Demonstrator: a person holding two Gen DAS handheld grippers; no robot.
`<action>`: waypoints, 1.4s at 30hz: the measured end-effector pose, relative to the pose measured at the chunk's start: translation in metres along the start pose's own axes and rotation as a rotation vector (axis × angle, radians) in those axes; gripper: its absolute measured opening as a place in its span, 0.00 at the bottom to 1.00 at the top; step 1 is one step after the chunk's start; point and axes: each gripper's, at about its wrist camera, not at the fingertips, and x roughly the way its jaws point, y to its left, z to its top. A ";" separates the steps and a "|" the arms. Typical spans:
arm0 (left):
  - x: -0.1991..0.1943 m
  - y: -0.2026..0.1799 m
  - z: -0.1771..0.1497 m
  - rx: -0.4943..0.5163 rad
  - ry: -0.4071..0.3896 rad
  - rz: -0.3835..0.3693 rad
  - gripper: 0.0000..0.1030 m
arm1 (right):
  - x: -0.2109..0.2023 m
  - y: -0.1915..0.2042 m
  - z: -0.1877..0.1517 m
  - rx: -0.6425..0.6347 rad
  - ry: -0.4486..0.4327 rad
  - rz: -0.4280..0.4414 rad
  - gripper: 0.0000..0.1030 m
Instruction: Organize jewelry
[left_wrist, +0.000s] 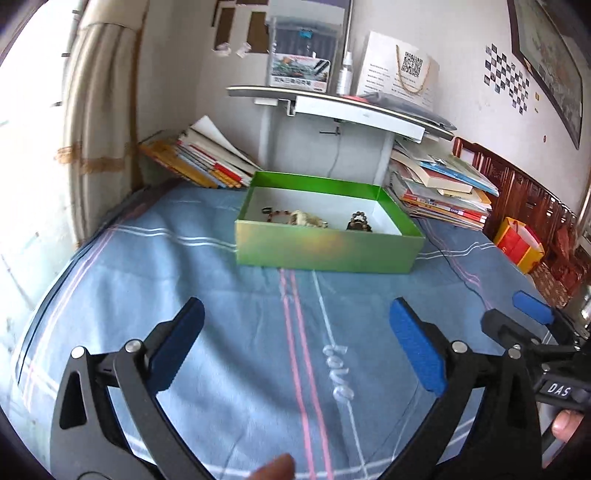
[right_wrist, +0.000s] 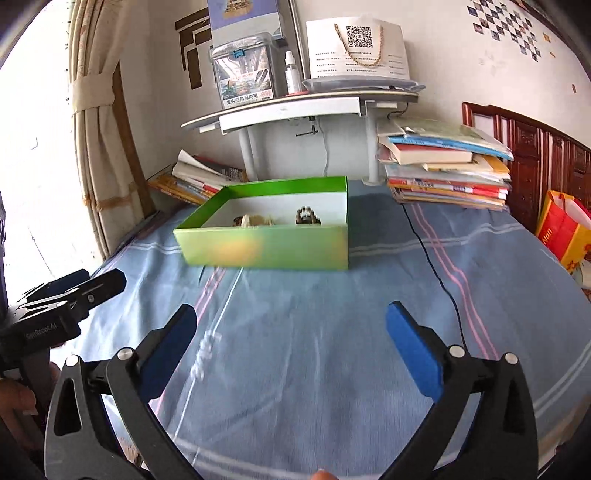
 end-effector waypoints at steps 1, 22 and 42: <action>-0.003 0.001 -0.007 -0.001 -0.006 0.009 0.96 | -0.003 0.000 -0.004 0.007 0.002 0.003 0.97; 0.004 -0.007 -0.053 0.034 0.101 0.073 0.96 | 0.000 0.008 -0.039 -0.026 0.072 -0.028 0.97; 0.003 -0.007 -0.050 0.027 0.103 0.074 0.96 | -0.003 0.009 -0.039 -0.023 0.066 -0.023 0.97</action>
